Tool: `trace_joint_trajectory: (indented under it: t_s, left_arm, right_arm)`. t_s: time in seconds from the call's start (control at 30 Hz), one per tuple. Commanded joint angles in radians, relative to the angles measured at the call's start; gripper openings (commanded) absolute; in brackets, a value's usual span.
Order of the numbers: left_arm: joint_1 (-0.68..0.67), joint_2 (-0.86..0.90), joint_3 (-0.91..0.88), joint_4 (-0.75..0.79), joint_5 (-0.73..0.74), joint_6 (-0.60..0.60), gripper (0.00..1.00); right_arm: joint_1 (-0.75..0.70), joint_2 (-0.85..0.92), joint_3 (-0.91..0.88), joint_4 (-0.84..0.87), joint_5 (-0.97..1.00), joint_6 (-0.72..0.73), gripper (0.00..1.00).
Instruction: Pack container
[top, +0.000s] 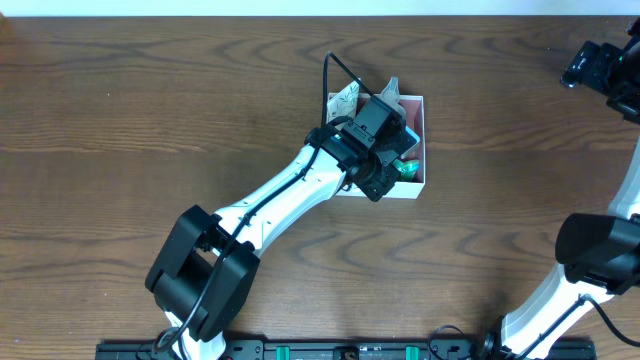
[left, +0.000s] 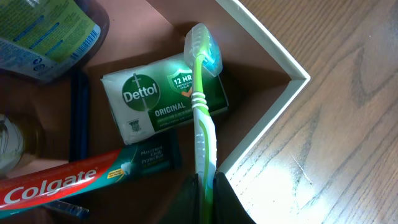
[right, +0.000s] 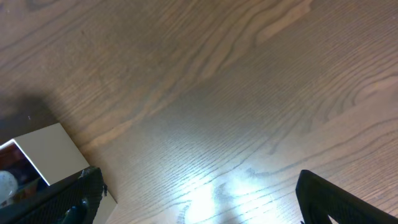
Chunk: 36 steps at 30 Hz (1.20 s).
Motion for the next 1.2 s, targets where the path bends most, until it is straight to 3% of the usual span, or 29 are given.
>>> trace_joint_trajectory:
  t_s: [0.0, 0.27, 0.3, 0.33, 0.43, 0.47, 0.5, 0.6, 0.73, 0.8, 1.03, 1.17]
  left_arm:
    - [0.022, -0.006, 0.019, -0.002, -0.069, 0.013, 0.1]
    - [0.026, -0.021, 0.024, -0.002, -0.14, 0.008, 0.16]
    - [0.026, -0.021, 0.024, -0.002, -0.141, 0.008, 0.22]
    - [0.026, -0.021, 0.024, -0.002, -0.141, 0.009, 0.4]
    - [0.026, -0.023, 0.028, 0.002, -0.146, 0.009, 0.45]
    - [0.026, -0.023, 0.032, 0.002, -0.148, 0.008, 0.52]
    - [0.026, -0.029, 0.041, 0.001, -0.148, 0.008, 0.7]
    - [0.026, -0.05, 0.053, 0.001, -0.149, 0.005, 0.75]
    - [0.034, -0.103, 0.07, -0.007, -0.169, -0.031, 0.95]
    - [0.038, -0.146, 0.075, -0.014, -0.175, -0.037, 0.99]
    - [0.041, -0.407, 0.076, -0.079, -0.18, -0.038, 0.98]
    - [0.041, -0.577, 0.076, -0.177, -0.298, -0.088, 0.98]
  right_arm:
    - [-0.002, -0.023, 0.01, -0.001, 0.0, 0.014, 0.99]
    - [-0.002, -0.023, 0.01, -0.001, 0.0, 0.014, 0.99]
    - [-0.002, -0.023, 0.01, -0.001, 0.0, 0.014, 0.99]
    - [-0.002, -0.023, 0.01, -0.001, 0.0, 0.014, 0.99]
    - [-0.002, -0.023, 0.01, -0.001, 0.0, 0.014, 0.99]
    - [-0.002, -0.023, 0.01, -0.001, 0.0, 0.014, 0.99]
    - [-0.002, -0.023, 0.01, -0.001, 0.0, 0.014, 0.99]
    - [-0.002, -0.023, 0.01, -0.001, 0.0, 0.014, 0.99]
    - [-0.002, -0.023, 0.01, -0.001, 0.0, 0.014, 0.99]
    - [-0.002, -0.023, 0.01, -0.001, 0.0, 0.014, 0.99]
    - [-0.002, -0.023, 0.01, -0.001, 0.0, 0.014, 0.99]
    - [-0.002, -0.023, 0.01, -0.001, 0.0, 0.014, 0.99]
